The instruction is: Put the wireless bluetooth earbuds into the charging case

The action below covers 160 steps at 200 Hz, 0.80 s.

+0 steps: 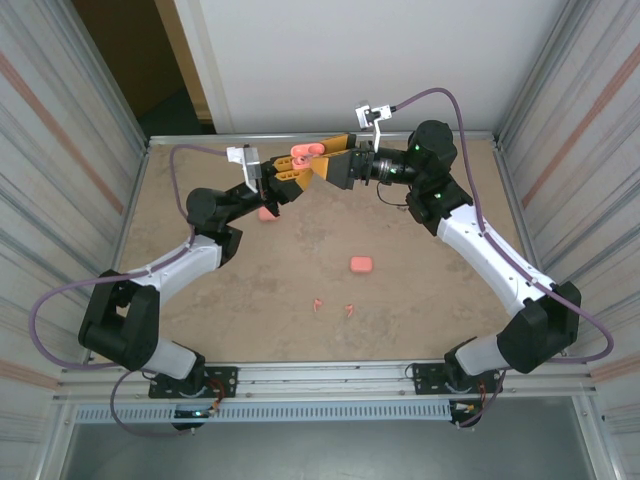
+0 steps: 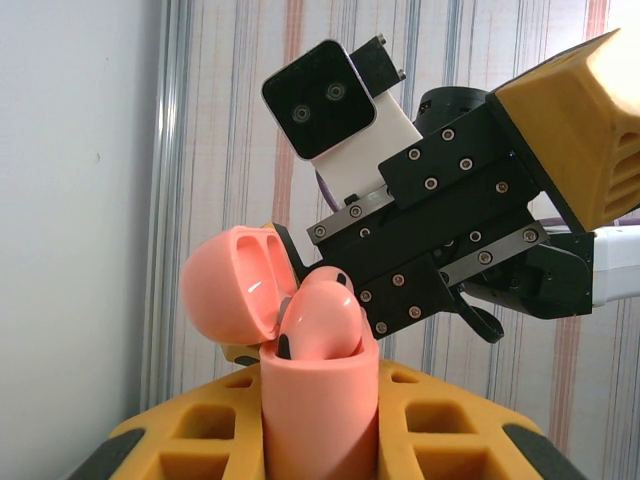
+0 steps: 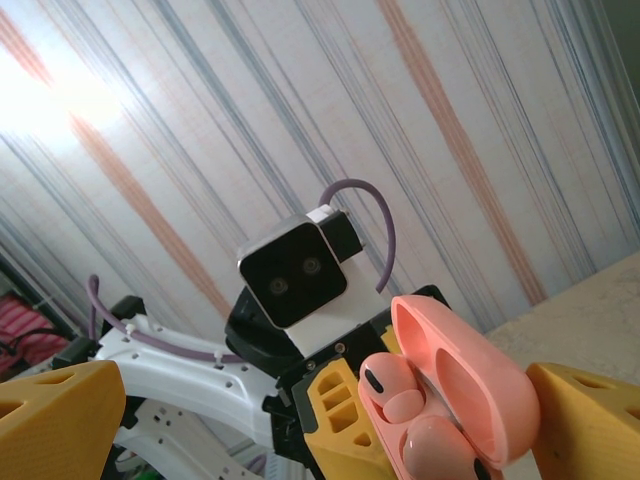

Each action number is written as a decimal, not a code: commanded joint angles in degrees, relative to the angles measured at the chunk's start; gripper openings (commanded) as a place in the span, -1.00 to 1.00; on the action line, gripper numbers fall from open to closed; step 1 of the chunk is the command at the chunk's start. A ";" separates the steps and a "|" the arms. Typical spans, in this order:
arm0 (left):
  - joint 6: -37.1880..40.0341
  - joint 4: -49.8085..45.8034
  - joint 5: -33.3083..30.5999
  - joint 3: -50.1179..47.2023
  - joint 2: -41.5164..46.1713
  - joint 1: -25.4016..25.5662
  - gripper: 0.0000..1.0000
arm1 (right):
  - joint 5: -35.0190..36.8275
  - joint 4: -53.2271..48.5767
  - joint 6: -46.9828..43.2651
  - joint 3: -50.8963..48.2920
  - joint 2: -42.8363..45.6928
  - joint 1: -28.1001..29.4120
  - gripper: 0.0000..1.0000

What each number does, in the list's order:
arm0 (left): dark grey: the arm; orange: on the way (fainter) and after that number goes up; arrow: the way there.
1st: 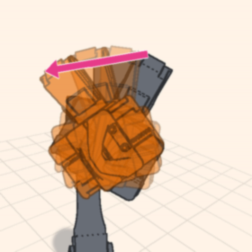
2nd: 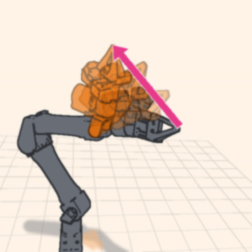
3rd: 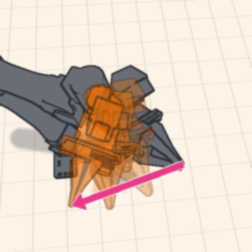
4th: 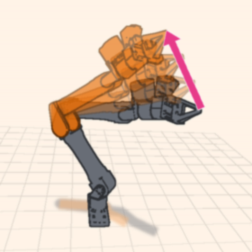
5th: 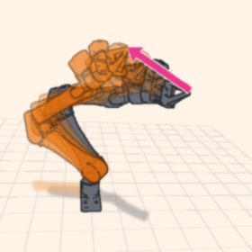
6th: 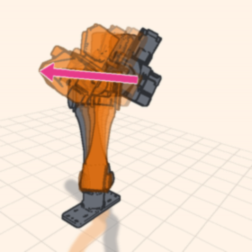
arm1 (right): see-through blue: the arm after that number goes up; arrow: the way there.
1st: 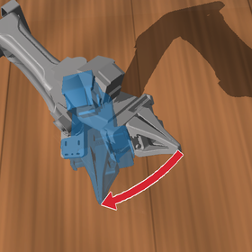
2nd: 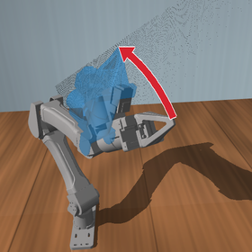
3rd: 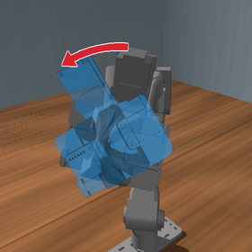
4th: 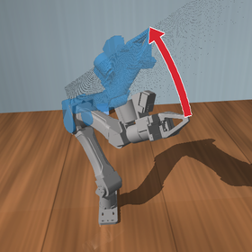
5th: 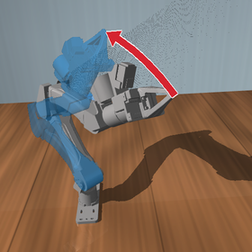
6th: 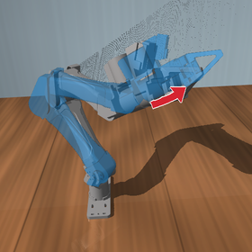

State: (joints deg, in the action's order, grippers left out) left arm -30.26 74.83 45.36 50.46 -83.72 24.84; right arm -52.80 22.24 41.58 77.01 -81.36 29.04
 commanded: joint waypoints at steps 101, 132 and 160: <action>0.63 -0.30 -1.24 -0.97 -0.61 0.27 -1.00 | -1.43 3.22 -5.10 -1.87 4.29 1.46 0.99; 0.73 -0.44 -1.25 -1.05 -0.39 0.30 -1.00 | -0.89 2.38 -5.67 -1.81 4.43 1.46 0.99; 1.79 -2.01 -1.48 -1.46 0.34 0.30 -1.00 | 0.34 -0.28 -7.86 -1.87 5.19 1.38 0.99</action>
State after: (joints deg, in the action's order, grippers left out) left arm -30.17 73.21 44.95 49.84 -84.14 24.88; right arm -52.71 23.53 36.80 75.64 -78.48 30.04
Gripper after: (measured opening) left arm 0.222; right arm 0.995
